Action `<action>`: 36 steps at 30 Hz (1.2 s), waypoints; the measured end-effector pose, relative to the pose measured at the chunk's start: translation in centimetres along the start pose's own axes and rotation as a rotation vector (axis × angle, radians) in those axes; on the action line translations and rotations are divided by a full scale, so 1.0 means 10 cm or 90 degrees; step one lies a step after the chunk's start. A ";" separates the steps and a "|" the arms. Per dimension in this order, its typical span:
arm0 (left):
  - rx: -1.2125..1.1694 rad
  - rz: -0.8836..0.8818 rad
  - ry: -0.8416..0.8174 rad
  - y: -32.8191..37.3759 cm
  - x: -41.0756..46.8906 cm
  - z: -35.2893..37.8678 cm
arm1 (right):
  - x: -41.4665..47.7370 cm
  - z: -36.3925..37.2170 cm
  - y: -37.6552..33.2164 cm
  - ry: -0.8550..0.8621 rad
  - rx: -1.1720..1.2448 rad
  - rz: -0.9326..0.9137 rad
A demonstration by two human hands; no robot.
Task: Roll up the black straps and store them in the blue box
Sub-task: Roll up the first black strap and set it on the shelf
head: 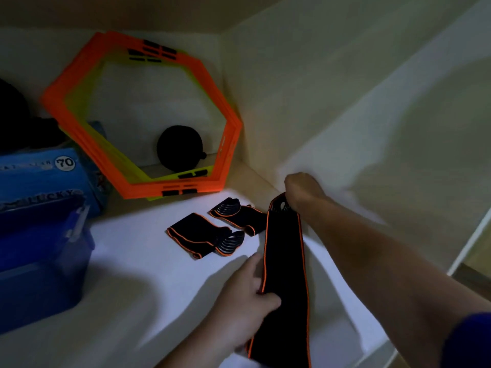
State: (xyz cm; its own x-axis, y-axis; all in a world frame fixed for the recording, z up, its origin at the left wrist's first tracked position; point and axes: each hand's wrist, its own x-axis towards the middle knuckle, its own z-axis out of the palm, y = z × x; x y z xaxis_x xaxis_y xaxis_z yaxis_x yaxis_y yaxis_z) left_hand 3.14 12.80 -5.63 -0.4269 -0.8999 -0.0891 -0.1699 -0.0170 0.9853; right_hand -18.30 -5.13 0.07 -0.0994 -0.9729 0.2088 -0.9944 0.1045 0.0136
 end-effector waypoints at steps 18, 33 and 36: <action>0.801 0.109 0.002 -0.17 0.48 0.05 | -1.75 0.09 0.28 -0.021 0.399 -0.145; 0.532 0.240 0.067 -0.02 -0.06 -0.11 | -2.67 0.38 0.35 0.101 0.341 -0.151; 0.522 0.250 0.065 -0.03 -0.07 -0.10 | -2.69 0.39 0.32 0.119 0.331 -0.149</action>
State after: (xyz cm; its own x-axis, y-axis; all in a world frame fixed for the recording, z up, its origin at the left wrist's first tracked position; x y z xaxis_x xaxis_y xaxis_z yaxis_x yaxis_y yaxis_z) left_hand 4.35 13.01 -5.72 -0.5136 -0.8101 0.2828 -0.6228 0.5787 0.5265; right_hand -18.90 20.53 -9.34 0.0856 -0.9001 0.4273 -0.8803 -0.2692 -0.3907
